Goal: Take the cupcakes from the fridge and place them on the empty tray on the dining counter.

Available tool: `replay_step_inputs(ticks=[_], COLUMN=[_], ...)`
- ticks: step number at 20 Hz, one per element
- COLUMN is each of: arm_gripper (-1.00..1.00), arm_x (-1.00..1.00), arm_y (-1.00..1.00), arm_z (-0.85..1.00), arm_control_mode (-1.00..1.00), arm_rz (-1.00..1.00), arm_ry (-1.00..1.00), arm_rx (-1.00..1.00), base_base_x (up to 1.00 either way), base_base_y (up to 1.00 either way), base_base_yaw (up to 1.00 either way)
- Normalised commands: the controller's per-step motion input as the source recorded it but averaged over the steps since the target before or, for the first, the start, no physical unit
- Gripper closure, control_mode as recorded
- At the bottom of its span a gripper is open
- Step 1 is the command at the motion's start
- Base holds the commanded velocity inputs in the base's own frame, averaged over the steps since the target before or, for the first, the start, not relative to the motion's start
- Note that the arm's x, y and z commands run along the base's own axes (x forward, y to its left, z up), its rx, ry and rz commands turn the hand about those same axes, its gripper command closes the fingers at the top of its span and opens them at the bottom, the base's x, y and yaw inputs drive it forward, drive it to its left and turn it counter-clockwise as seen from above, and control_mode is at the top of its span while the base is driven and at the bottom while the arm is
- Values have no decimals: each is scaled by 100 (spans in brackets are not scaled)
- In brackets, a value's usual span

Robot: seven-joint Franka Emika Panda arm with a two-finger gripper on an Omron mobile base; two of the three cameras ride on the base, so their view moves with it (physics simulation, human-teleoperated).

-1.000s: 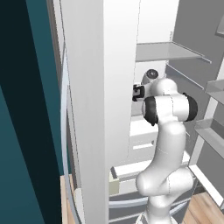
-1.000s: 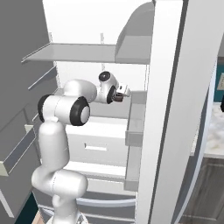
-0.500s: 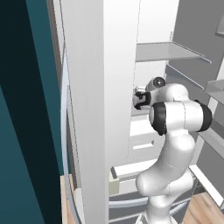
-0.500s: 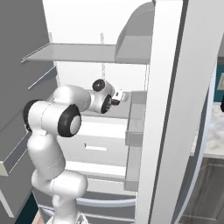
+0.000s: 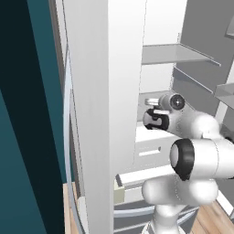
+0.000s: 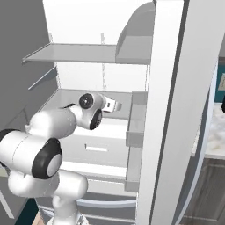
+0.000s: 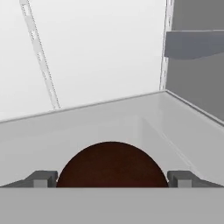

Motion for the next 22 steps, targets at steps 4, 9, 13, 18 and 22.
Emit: replay_step_inputs(ticks=[4, 9, 13, 18, 22], arm_gripper=[100, 100, 100, 100, 100], arm_x=[-89, -96, -77, -67, -50], arm_y=[17, 15, 18, 23, 5], arm_z=[100, 68, 55, 55, 26], arm_control_mode=[-100, -100, -100, -100, -100], arm_rz=[6, 5, 3, 2, 2], arm_ry=[0, 2, 11, 13, 16], arm_rx=[0, -1, -2, -3, -2], base_base_x=[0, 0, 0, 0, 0], base_base_y=[0, 0, 0, 0, 0], base_base_yaw=[0, 0, 0, 0, 0])
